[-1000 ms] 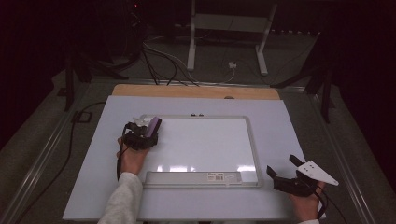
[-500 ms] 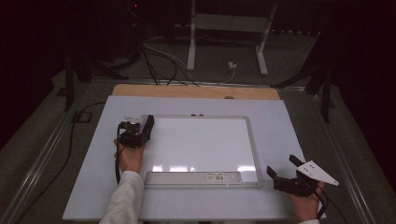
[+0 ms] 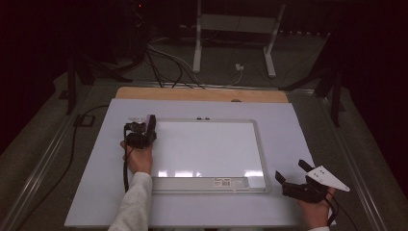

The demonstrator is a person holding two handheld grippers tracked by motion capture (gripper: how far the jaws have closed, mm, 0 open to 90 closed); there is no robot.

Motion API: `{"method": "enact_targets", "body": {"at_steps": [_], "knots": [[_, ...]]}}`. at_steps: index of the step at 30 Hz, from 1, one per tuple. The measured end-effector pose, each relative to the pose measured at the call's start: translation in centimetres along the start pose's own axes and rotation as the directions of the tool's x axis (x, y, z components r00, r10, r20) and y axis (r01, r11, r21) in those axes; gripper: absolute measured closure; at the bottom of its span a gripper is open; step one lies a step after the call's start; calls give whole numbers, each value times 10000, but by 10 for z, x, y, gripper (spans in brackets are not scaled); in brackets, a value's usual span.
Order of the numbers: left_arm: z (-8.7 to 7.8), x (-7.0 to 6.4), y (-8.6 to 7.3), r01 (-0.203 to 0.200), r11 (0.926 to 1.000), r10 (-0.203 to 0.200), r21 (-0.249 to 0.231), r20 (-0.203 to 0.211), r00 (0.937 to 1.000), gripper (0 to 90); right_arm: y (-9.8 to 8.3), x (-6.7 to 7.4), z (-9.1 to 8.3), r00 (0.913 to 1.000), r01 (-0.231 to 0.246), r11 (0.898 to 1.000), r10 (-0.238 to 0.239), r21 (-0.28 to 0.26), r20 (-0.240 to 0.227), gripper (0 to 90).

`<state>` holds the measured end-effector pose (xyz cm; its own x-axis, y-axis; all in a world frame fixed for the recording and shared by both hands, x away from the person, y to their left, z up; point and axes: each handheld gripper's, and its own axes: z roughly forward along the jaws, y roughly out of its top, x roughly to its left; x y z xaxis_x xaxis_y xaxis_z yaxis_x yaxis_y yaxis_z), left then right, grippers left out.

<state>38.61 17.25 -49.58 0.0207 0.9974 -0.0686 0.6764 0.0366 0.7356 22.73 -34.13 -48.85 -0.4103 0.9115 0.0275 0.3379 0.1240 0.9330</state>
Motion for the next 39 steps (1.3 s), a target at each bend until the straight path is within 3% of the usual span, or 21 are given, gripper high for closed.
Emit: {"method": "enact_targets", "body": {"at_steps": [4, 7, 9, 12, 14, 19, 22, 24, 26, 27, 30, 33, 36, 39], "knots": [[-14, 5, 2, -13, 9982, 60, -602, 773, 9970, 416, 0, 0, 1, 10000, -1, 10000, 1, 8, -5, 3], [-30, 10, 3, -297, 9950, 416, -953, 1249, 9913, 285, 0, 0, 1, 10000, -12, 10000, 12, 1, -13, 3], [-43, 15, 1, -469, 9897, 666, -1355, 1448, 9872, 246, 0, 1, 0, 10000, -20, 10000, 20, -42, -35, 3], [-65, 25, -2, -864, 9764, 1220, -1977, 1753, 9769, 165, 1, 2, -1, 9999, -105, 9999, 103, -126, -116, 3], [-79, 32, -6, -1131, 9661, 1615, -2322, 2010, 9662, 135, 1, 3, 0, 9999, -74, 9999, 72, -114, -139, 3], [-104, 46, -20, -1701, 9463, 2379, -2748, 2360, 9422, 17, 2, 6, 1, 9996, -84, 9998, 80, -166, -257, 3], [-116, 53, -36, -1756, 9344, 2600, -3099, 2567, 9309, 8, 2, 7, 1, 9991, -183, 9995, 174, -244, -389, 3], [-121, 55, -48, -2217, 9194, 3067, -3248, 2394, 9212, 5, 3, 8, 1, 9985, -272, 9992, 257, -299, -486, 3], [-126, 57, -59, -2355, 9064, 3280, -3507, 2332, 9154, 5, 3, 8, 2, 9981, -310, 9989, 290, -364, -534, 3], [-129, 59, -64, -2280, 9027, 3274, -3649, 2387, 9142, 5, 3, 8, 2, 9981, -307, 9988, 287, -368, -539, 3], [-135, 64, -71, -2044, 8976, 3123, -3906, 2361, 9202, 5, 3, 9, 2, 9982, -292, 9988, 271, -387, -530, 3], [-139, 66, -77, -1992, 8876, 3135, -4153, 2278, 9219, 6, 3, 10, 2, 9982, -278, 9988, 256, -398, -544, 3], [-140, 66, -80, -1940, 8871, 3067, -4188, 2209, 9258, 6, 3, 11, 0, 9982, -230, 9988, 205, -434, -558, 3], [-140, 66, -83, -1967, 8855, 3106, -4209, 2215, 9244, 6, 4, 11, -1, 9979, -291, 9984, 262, -491, -593, 3]]}}
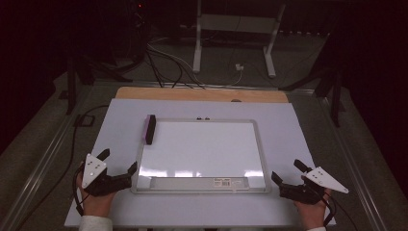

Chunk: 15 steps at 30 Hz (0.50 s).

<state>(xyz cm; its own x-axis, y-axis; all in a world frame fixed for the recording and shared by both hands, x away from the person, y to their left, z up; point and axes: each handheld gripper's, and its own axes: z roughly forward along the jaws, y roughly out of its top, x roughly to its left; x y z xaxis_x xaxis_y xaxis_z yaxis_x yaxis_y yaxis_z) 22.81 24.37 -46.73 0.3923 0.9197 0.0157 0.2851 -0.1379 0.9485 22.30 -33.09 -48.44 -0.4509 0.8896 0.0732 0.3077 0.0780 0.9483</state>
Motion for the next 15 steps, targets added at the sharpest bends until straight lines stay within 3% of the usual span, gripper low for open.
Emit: {"method": "enact_targets", "body": {"at_steps": [7, 15], "knots": [[-3, -1, -5, -44, 9998, 43, -212, -40, 10000, 7, 0, 0, -1, 10000, 18, 10000, -18, -10, 42, 3], [-3, 0, -8, -39, 9999, 38, -100, -110, 9999, 7, -1, -5, -1, 9996, -162, 9998, 159, 143, 217, 3]]}}
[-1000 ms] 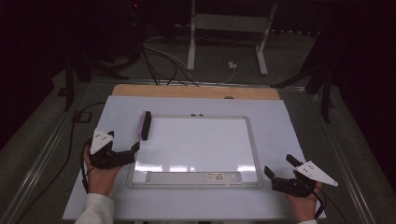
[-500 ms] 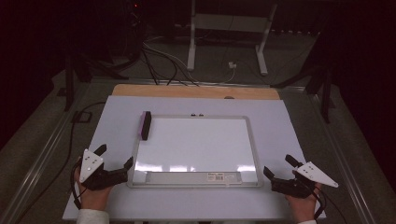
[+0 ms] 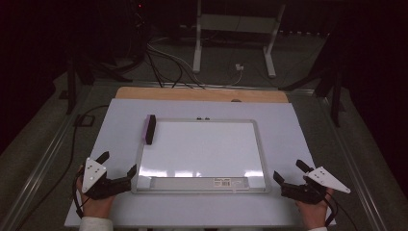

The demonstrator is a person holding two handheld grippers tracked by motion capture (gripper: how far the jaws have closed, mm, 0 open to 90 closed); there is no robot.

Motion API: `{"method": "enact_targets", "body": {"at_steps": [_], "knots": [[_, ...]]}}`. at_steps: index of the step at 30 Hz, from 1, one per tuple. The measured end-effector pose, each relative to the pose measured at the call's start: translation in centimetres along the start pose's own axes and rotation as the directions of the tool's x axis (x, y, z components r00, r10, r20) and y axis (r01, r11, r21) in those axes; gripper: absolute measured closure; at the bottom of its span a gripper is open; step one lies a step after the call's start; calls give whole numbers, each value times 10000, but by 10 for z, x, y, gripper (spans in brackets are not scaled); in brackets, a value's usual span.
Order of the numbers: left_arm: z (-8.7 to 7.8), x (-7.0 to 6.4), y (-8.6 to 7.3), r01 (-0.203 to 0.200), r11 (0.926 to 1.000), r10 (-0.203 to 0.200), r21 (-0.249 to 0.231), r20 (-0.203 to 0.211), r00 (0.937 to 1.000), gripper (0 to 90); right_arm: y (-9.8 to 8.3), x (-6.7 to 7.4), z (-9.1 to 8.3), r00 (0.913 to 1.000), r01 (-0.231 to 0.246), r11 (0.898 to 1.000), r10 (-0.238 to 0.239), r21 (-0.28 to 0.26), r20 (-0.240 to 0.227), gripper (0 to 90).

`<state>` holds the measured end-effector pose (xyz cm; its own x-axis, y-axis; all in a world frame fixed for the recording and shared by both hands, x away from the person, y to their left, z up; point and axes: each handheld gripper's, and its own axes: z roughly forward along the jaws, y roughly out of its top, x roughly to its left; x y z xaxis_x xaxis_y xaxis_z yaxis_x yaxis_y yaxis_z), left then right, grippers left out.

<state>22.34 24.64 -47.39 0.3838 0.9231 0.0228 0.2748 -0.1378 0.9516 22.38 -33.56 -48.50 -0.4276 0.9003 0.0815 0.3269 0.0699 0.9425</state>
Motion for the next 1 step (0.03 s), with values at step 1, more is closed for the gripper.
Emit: {"method": "enact_targets", "body": {"at_steps": [1], "knots": [[0, 0, 0, -6, 10000, 6, 24, -26, 10000, 7, 0, 0, 1, 10000, -52, 10000, 52, 24, 11, 3]]}}
